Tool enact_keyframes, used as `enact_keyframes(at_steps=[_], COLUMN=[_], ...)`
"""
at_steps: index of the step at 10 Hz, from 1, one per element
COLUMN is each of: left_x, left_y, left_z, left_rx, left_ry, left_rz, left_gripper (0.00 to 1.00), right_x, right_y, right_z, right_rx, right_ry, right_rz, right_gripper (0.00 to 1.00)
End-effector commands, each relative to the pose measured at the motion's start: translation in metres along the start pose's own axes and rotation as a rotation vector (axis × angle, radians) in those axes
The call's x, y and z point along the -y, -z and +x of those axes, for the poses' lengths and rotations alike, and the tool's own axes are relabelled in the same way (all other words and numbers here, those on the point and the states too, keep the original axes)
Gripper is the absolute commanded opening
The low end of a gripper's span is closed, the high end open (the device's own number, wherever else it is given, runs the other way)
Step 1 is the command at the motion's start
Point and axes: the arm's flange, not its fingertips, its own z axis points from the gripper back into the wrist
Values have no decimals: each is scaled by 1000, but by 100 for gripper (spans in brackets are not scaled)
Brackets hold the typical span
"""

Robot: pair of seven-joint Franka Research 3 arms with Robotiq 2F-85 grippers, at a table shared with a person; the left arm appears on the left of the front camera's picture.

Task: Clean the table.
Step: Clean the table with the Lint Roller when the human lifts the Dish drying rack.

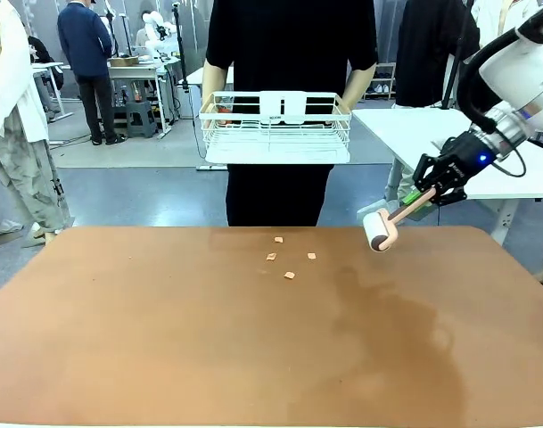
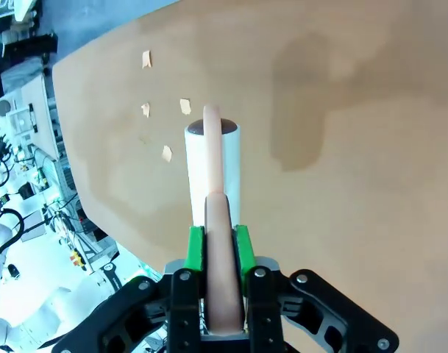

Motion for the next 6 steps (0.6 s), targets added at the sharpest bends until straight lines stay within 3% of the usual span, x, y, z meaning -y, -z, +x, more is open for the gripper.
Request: enact_keyframes(at_steps=[1, 3, 6], left_x=[1, 1, 1], left_y=[-3, -3, -3], left_z=[-1, -1, -1], left_rx=[3, 3, 3], left_ry=[2, 2, 2], left_rz=[2, 2, 2], left_gripper=[100, 100, 100], right_x=[0, 3, 5], right_y=[21, 42, 64], right_z=[6, 6, 12], right_rx=[-18, 47, 37], right_ry=[-47, -55, -32], right_rz=[48, 74, 82], right_gripper=[21, 21, 21])
